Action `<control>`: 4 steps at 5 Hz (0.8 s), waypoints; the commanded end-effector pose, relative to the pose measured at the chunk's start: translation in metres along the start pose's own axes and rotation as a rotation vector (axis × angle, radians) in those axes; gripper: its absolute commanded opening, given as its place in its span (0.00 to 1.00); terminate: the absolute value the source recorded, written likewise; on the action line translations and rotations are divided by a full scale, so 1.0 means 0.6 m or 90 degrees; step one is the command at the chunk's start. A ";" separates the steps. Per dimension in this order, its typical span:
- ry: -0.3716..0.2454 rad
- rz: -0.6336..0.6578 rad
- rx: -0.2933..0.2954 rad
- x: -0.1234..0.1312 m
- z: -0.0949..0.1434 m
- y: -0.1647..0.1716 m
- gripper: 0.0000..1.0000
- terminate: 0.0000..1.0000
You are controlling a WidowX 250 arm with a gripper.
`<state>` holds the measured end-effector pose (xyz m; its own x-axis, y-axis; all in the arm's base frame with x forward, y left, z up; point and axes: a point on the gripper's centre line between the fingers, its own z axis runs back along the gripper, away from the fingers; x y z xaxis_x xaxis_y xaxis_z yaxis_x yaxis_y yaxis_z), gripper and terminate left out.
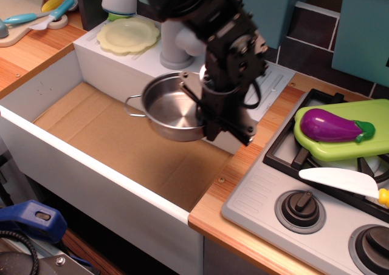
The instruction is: Put pot or pan in sink
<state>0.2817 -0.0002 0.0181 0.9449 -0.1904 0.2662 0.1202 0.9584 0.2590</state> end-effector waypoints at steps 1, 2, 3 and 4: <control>-0.039 0.028 0.013 -0.005 -0.021 0.041 0.00 0.00; -0.045 0.061 -0.005 -0.014 -0.062 0.041 0.00 0.00; -0.054 0.081 -0.003 -0.022 -0.099 0.039 1.00 0.00; -0.075 0.086 -0.023 -0.027 -0.125 0.041 1.00 1.00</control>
